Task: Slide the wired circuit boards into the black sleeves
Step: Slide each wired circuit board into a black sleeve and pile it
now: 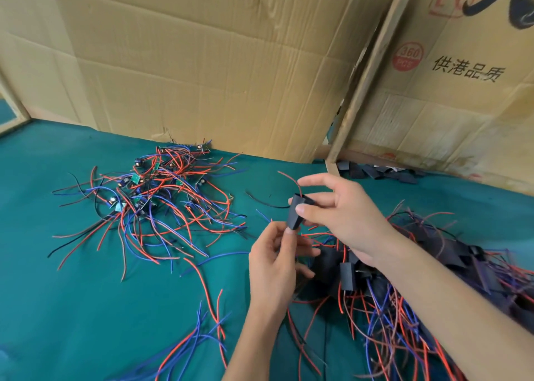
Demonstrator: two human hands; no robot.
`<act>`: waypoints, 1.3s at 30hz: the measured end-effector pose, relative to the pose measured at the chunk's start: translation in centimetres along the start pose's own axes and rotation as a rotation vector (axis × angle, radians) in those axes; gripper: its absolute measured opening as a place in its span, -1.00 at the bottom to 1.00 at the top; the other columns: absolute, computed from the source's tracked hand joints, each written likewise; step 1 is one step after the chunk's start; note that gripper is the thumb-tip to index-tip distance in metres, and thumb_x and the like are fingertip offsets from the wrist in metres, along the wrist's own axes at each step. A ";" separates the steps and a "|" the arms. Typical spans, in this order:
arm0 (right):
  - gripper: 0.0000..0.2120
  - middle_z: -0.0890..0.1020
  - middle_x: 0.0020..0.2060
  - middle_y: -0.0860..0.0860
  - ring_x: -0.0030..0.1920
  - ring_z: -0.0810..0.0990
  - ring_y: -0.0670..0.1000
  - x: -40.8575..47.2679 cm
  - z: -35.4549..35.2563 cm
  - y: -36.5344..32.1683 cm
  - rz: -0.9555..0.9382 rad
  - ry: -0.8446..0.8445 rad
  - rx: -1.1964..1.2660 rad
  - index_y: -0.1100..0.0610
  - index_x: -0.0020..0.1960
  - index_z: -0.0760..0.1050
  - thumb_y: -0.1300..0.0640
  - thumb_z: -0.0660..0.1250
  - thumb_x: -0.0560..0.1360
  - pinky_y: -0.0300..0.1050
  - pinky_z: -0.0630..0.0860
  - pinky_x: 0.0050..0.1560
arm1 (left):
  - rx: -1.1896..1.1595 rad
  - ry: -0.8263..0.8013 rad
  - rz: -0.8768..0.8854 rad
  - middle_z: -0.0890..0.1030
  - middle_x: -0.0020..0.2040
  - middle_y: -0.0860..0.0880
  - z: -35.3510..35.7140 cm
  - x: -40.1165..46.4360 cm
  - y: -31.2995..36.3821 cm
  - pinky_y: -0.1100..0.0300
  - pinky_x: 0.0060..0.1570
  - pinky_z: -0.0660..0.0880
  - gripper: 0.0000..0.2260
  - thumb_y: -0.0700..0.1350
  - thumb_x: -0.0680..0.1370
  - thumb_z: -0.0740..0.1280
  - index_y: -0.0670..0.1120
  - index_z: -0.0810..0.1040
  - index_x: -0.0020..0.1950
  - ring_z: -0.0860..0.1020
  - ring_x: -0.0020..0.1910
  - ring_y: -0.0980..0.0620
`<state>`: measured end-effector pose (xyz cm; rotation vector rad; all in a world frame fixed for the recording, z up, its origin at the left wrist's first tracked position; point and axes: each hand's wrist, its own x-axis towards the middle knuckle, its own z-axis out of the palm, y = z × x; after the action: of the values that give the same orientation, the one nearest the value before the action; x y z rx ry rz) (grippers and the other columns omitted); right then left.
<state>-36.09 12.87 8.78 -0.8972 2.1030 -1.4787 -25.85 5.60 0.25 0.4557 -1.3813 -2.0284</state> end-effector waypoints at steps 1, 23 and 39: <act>-0.64 0.77 -0.05 -0.01 -0.12 0.72 -0.02 0.1 0.0 0.2 0.025 0.002 0.028 0.04 0.26 0.51 0.31 0.45 0.53 -0.10 0.62 0.03 | -0.039 -0.035 -0.035 0.68 -0.13 -0.21 -0.2 0.0 0.1 0.19 -0.46 0.53 -0.84 -0.30 0.67 0.15 -0.17 0.50 0.01 0.70 -0.17 -0.13; -0.74 0.73 -0.28 0.02 -0.33 0.63 0.00 0.8 -1.1 -0.6 0.062 0.058 -0.361 -0.06 0.04 0.57 0.03 0.56 0.42 0.13 0.67 0.01 | 0.205 0.099 0.116 0.67 -0.11 0.05 -0.7 -0.7 -0.3 0.11 -0.19 0.66 -0.66 -0.35 0.51 0.45 0.04 0.47 0.08 0.72 -0.23 -0.01; -0.70 0.69 -0.28 0.14 -0.36 0.73 0.08 1.6 -0.8 0.7 0.218 0.247 -0.139 0.11 0.02 0.60 0.17 0.61 0.35 0.03 0.69 -0.26 | 0.592 0.174 0.396 0.66 -0.08 0.26 -0.3 -1.3 -0.1 0.38 -0.10 0.55 -0.51 -0.33 0.49 0.46 0.28 0.42 0.02 0.66 -0.09 0.29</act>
<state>-37.90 12.45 8.47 -0.5307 2.4190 -1.4040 -24.72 6.31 -0.03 0.5399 -1.7867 -1.2207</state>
